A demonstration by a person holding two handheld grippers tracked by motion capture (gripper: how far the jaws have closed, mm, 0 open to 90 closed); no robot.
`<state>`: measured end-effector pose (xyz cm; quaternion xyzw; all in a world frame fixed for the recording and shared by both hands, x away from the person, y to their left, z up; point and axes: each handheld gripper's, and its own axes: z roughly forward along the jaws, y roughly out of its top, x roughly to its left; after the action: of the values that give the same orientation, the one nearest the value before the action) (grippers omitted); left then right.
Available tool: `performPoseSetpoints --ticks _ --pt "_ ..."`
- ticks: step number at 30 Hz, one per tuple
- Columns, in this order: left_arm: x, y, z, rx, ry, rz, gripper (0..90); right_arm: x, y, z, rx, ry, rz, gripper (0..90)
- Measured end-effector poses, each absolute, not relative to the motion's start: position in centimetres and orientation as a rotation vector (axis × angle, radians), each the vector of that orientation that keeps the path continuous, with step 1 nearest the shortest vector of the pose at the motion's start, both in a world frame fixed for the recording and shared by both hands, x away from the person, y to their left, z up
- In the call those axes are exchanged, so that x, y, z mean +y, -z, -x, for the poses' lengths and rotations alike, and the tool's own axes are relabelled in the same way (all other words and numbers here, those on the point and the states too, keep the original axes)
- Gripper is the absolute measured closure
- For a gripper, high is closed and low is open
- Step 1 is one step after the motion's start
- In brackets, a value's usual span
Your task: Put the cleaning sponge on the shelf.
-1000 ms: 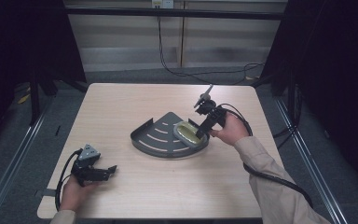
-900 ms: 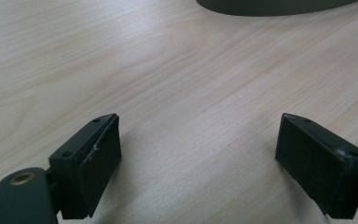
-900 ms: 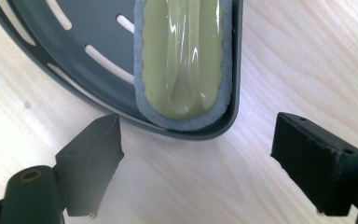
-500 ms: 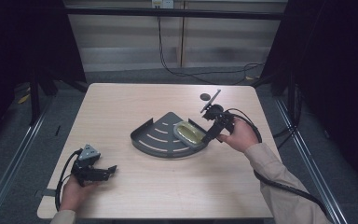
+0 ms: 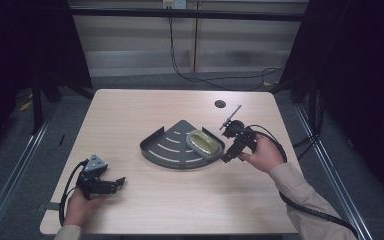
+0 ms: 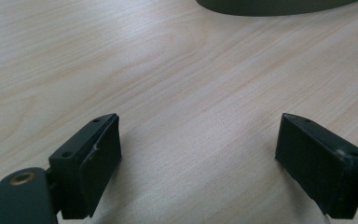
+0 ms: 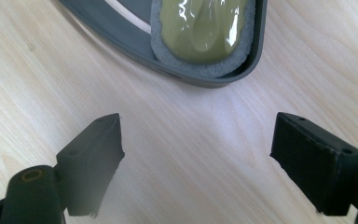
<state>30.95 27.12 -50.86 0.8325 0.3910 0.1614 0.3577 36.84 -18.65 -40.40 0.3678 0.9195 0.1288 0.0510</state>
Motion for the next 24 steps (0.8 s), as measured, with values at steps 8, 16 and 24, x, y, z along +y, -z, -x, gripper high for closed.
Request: performPoseSetpoints --ticks 8,16,24 --pt "27.1 50.9 -31.0 1.009 -0.417 -2.149 13.6 -19.6 41.7 -35.3 2.793 -0.428 -1.102 16.2" --pt "27.1 50.9 -31.0 1.009 -0.417 -2.149 13.6 -20.7 43.3 -33.9 2.768 -0.447 -1.126 16.1" --pt "27.1 50.9 -31.0 1.009 -0.417 -2.149 13.6 -22.1 45.0 -32.6 2.720 -0.472 -1.160 16.0"
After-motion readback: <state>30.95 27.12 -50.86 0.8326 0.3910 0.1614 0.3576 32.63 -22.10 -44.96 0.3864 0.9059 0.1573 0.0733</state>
